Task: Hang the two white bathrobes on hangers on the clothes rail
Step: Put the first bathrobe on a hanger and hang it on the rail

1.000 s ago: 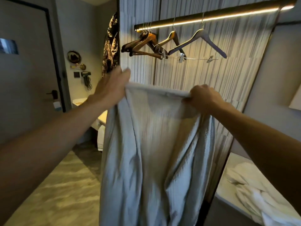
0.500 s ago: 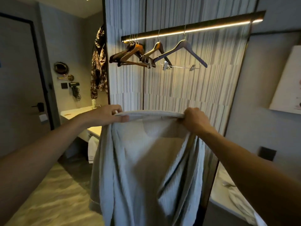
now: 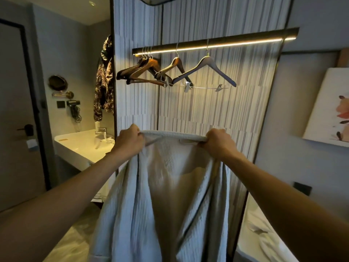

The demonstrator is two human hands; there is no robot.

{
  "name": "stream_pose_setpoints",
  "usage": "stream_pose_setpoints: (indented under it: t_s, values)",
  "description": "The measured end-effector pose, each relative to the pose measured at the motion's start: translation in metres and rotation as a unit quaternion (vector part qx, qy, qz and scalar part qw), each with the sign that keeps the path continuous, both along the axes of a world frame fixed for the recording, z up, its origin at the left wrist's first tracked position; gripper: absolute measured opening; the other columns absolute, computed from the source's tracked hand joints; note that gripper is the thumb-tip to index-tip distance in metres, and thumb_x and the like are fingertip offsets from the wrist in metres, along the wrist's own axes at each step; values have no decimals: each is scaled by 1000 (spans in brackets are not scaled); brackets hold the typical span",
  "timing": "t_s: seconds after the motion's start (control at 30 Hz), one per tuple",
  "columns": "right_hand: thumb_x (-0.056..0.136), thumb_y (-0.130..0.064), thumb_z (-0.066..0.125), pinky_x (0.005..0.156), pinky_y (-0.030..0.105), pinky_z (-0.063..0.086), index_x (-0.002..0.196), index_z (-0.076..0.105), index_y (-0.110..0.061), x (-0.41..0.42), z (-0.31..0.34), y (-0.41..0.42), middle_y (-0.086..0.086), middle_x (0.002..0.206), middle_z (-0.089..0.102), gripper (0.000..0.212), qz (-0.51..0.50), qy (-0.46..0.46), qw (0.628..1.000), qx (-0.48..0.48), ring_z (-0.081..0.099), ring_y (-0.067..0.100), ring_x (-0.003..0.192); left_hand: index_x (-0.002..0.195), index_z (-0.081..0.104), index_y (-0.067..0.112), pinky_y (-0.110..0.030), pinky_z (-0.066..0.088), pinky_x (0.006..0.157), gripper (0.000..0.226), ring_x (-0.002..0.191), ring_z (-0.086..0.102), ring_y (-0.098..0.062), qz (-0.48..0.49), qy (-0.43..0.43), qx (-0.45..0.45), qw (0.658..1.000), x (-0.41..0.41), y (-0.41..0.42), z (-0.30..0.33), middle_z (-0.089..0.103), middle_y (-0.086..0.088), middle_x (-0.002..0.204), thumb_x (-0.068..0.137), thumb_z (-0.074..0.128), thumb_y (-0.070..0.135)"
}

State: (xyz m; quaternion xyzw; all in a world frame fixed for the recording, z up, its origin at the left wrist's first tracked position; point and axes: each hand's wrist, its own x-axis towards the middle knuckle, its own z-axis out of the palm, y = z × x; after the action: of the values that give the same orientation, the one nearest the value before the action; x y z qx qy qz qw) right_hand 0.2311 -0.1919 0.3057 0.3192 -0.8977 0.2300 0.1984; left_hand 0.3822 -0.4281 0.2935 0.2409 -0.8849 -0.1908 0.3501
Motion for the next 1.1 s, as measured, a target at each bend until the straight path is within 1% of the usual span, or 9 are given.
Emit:
stream_pose_setpoints:
  t_s: [0.1,0.23,0.3,0.37,0.53,0.7,0.77,0.93,1.1]
  values:
    - [88,-40,65,69,35,60,79,63,-15,-34,0,-7,2,74,64,27,-19,-14,1000,-20,64,18,66,81,50,17,-35,34,63,20,79,54,-29,-78,43,190,978,-36,1,17,54,-9,81,96,46,30]
    - [82,-38,71,74,36,61,84,67,-11,-84,-1,-14,5,81,68,27,-1,-113,994,6,67,19,74,92,63,14,-41,50,82,22,92,62,-27,-126,29,257,958,-58,-2,42,64,-8,96,89,54,34]
    - [83,-33,69,74,29,58,88,69,-8,-112,9,-20,2,80,66,25,45,-161,985,33,63,15,73,99,67,15,-41,52,82,27,92,64,-26,-130,32,274,952,-79,-6,54,67,-8,99,89,53,36]
    - [85,-30,66,73,26,54,90,70,-9,-137,25,-29,0,80,64,22,105,-174,977,67,59,11,73,101,67,13,-34,47,73,32,91,64,-24,-126,44,244,961,-106,-13,74,67,-7,100,88,52,38]
    - [88,-31,62,81,29,56,105,68,-13,-186,43,-76,6,105,68,25,207,-216,949,100,65,17,93,77,62,15,-34,39,65,21,79,58,-25,-63,81,106,989,-167,-41,112,62,-3,79,89,54,32]
    - [92,-28,61,67,22,53,110,67,-11,-209,64,-132,1,93,65,26,248,-190,945,95,61,9,78,79,61,13,-34,40,71,21,84,58,-27,0,128,170,977,-203,-78,115,63,-12,90,90,50,28]
    - [93,-19,59,67,22,53,111,65,-10,-210,78,-159,1,93,65,20,266,-183,945,44,62,11,82,80,62,10,-33,39,71,24,84,58,-29,23,131,160,978,-214,-90,116,62,-13,88,89,50,28]
    - [95,-11,55,73,30,59,104,67,-5,-207,123,-223,7,91,69,16,272,-134,936,-180,68,17,80,79,57,20,-27,37,55,21,63,55,-20,116,115,-61,985,-231,-119,107,59,2,68,95,49,31]
    - [93,-13,57,78,43,62,102,65,-3,-221,171,-274,17,95,70,15,267,-195,896,-297,73,30,86,79,54,23,-27,35,55,24,63,53,-16,124,127,-55,983,-246,-181,112,58,3,71,96,44,36]
